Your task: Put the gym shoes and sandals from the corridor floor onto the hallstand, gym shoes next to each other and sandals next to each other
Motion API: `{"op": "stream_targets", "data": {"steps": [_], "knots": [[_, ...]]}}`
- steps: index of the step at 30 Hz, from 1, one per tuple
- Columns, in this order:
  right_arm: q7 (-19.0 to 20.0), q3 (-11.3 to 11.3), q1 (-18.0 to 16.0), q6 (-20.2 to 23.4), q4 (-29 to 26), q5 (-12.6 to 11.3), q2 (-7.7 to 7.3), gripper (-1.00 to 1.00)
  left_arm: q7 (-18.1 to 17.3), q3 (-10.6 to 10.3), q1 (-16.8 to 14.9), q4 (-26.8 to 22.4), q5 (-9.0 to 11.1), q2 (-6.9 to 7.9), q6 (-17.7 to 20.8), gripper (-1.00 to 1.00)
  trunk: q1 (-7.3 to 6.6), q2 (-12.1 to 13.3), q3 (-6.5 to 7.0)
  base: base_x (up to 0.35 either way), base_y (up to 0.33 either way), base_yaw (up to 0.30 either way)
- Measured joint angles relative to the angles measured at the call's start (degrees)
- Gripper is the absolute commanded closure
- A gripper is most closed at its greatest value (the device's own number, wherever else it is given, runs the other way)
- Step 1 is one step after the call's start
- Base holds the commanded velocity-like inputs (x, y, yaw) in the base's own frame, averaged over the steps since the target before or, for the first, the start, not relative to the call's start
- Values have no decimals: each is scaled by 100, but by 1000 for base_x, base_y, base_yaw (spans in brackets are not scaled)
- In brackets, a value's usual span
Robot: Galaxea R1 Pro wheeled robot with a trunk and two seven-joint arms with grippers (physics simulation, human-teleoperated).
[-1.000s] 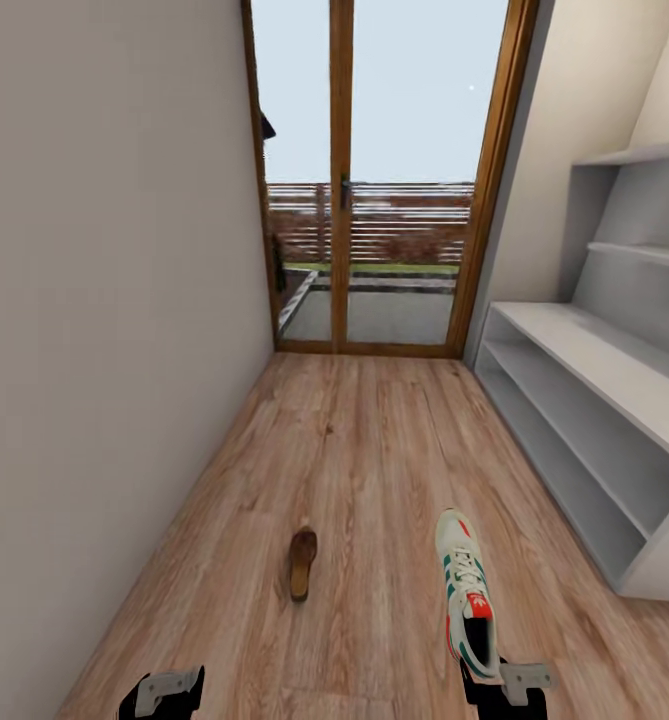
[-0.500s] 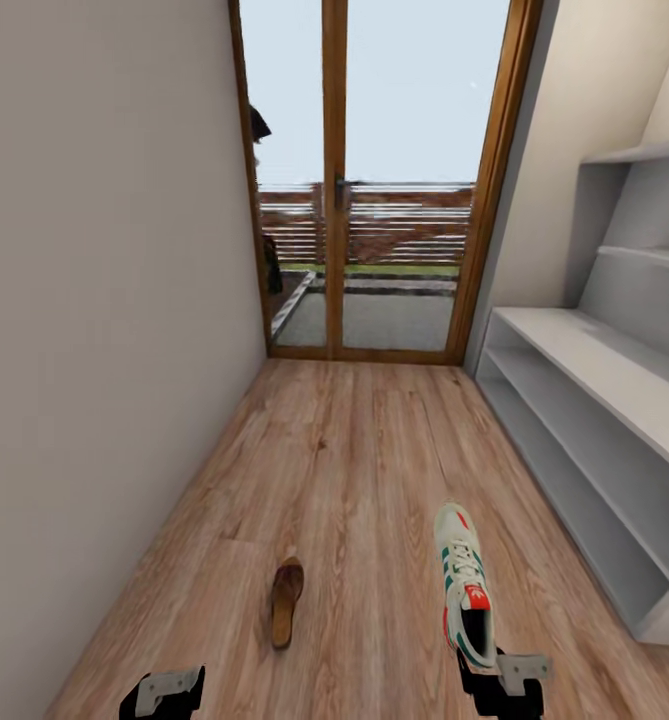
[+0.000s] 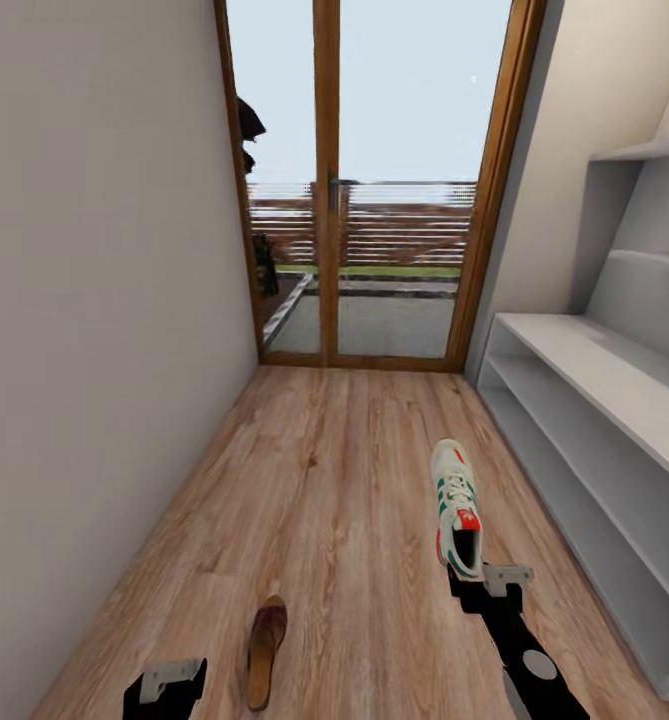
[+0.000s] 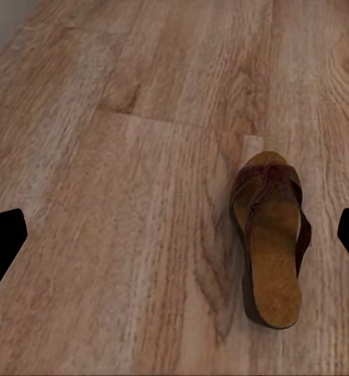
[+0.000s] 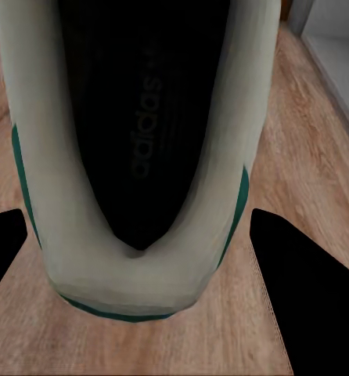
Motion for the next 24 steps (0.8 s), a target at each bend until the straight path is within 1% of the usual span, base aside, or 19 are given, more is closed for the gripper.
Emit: {"op": "stream_targets", "data": {"steps": [3,5,9,11,13,14,15,17,18,20,21,24], "knots": [[6,0,-85,171,-52,2,0,100,7,-3,-116,-20,-4,-4,203,-100,0,0,0,326,-123,0],[21,0,-131,261,-147,2,-7,100,11,-6,-256,-26,-7,-6,404,-100,0,0,0,326,-124,0],[32,13,-167,330,-322,5,-19,100,5,-21,-415,-33,-12,-10,605,-100,0,0,0,320,-116,0],[33,21,-172,336,-349,11,-21,100,5,-31,-436,-36,-13,-9,631,-100,1,0,-1,234,-66,0],[33,24,-176,345,-371,17,-28,100,12,-39,-467,-39,-16,-8,669,-100,2,0,-1,115,-31,0],[34,25,-178,349,-381,23,-36,100,21,-42,-538,-41,-34,-1,708,-100,3,0,0,26,-7,0],[38,21,-179,352,-383,28,-41,100,31,-45,-713,-39,-63,20,817,-100,3,0,0,20,-5,0],[39,20,-180,353,-381,32,-42,100,33,-47,-813,-31,-70,27,929,-100,3,0,-1,13,-4,0],[40,20,-182,355,-376,34,-43,100,32,-48,-904,-26,-73,30,1077,-100,3,0,0,8,-2,0],[40,19,-181,355,-375,36,-45,100,31,-49,-992,-24,-76,36,1258,-100,3,0,-1,5,-1,0],[40,19,-181,354,-378,37,-48,100,32,-50,-1058,-29,-77,39,1427,-100,3,0,0,3,-1,0],[41,24,-180,354,-390,33,-52,100,28,-54,-1155,-47,-79,40,1737,-100,3,0,-1,1,0,0]]}}
